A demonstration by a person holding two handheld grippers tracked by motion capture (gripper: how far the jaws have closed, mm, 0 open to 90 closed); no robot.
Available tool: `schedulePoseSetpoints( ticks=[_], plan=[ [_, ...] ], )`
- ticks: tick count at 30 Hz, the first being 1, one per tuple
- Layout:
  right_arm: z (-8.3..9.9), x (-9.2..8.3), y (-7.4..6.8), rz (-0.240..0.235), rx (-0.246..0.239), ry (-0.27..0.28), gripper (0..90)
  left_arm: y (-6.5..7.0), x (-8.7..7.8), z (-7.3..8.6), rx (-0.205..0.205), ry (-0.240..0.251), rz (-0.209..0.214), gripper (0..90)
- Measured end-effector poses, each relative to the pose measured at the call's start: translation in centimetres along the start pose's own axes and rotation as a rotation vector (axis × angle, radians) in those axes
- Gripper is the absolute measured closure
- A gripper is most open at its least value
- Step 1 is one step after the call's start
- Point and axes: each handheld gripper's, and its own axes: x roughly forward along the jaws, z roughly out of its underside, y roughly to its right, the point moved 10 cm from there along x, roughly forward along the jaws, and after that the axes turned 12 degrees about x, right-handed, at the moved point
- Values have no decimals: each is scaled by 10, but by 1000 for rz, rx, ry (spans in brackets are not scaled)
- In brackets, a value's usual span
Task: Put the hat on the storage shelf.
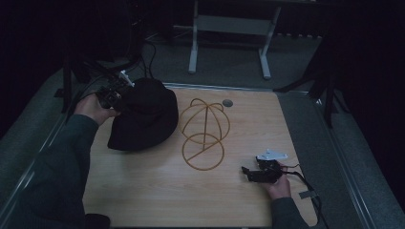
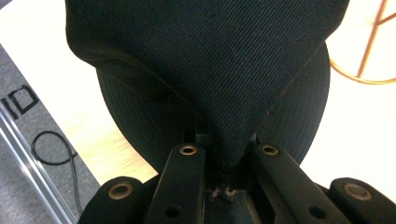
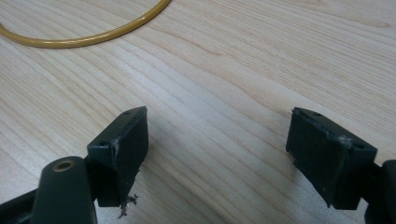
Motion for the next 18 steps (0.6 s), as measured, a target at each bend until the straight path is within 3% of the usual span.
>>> schedulePoseSetpoints(
  ticks=[11, 18],
  plan=[
    [0, 0, 0, 0, 1, -1, 209, -4, -20, 2, 12, 43, 4, 872],
    [0, 0, 0, 0, 2, 0, 208, -6, -29, 2, 19, 86, 30, 871]
  ],
)
